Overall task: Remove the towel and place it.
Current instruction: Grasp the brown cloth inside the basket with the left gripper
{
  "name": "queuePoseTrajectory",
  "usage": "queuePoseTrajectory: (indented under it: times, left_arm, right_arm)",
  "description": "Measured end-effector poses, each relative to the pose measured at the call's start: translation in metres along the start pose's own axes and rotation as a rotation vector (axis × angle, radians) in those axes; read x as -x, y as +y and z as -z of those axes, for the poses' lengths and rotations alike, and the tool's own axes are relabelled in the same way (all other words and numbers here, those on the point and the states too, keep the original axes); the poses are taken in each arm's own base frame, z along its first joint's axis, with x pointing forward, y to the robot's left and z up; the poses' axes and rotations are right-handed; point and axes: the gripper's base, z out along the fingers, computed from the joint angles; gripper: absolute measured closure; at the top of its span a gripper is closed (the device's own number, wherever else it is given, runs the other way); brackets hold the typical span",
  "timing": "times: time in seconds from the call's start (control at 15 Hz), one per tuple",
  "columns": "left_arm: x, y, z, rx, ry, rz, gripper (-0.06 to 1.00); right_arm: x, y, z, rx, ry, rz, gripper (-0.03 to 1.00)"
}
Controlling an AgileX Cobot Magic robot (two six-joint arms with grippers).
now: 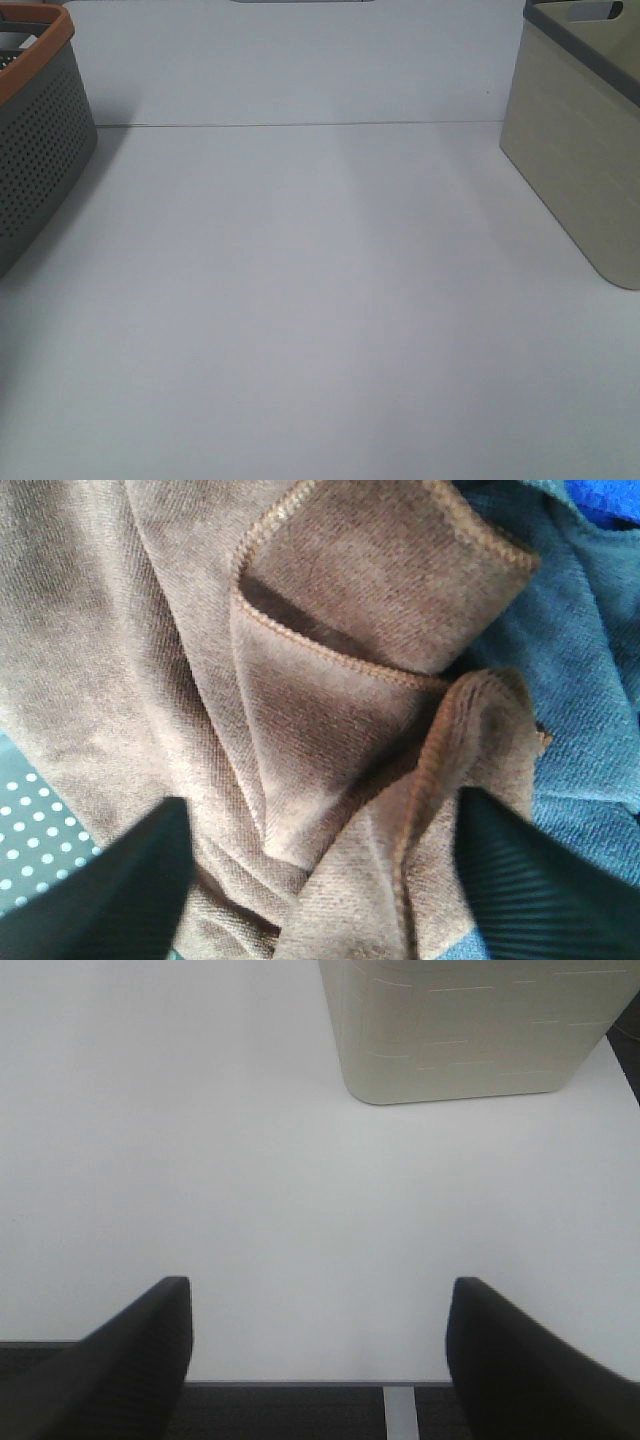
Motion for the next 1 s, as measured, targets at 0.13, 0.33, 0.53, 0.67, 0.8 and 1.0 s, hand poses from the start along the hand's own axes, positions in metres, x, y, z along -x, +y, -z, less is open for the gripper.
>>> queuePoseTrajectory:
  times: [0.13, 0.33, 0.53, 0.67, 0.8, 1.0]
  left_arm:
    - [-0.0007, -0.0008, 0.0, -0.009, 0.007, -0.001, 0.35]
    - [-0.0021, -0.0026, 0.0001, -0.029, 0.023, -0.008, 0.37]
    - [-0.0031, -0.0024, 0.0001, -0.027, 0.033, -0.016, 0.43]
    - [-0.0031, -0.0024, 0.0001, -0.027, 0.033, -0.016, 0.6]
    - [-0.0028, -0.0026, 0.0001, -0.029, 0.031, 0.007, 0.79]
    - [-0.004, -0.0065, 0.0003, -0.07, 0.045, 0.034, 0.94]
  right_arm:
    - [0.0, 0.0, 0.0, 0.0, 0.0, 0.0, 0.34]
    - [0.0, 0.0, 0.0, 0.0, 0.0, 0.0, 0.34]
    - [0.0, 0.0, 0.0, 0.0, 0.0, 0.0, 0.34]
    - [0.0, 0.0, 0.0, 0.0, 0.0, 0.0, 0.34]
    - [0.0, 0.0, 0.0, 0.0, 0.0, 0.0, 0.34]
    - [0.0, 0.0, 0.0, 0.0, 0.0, 0.0, 0.34]
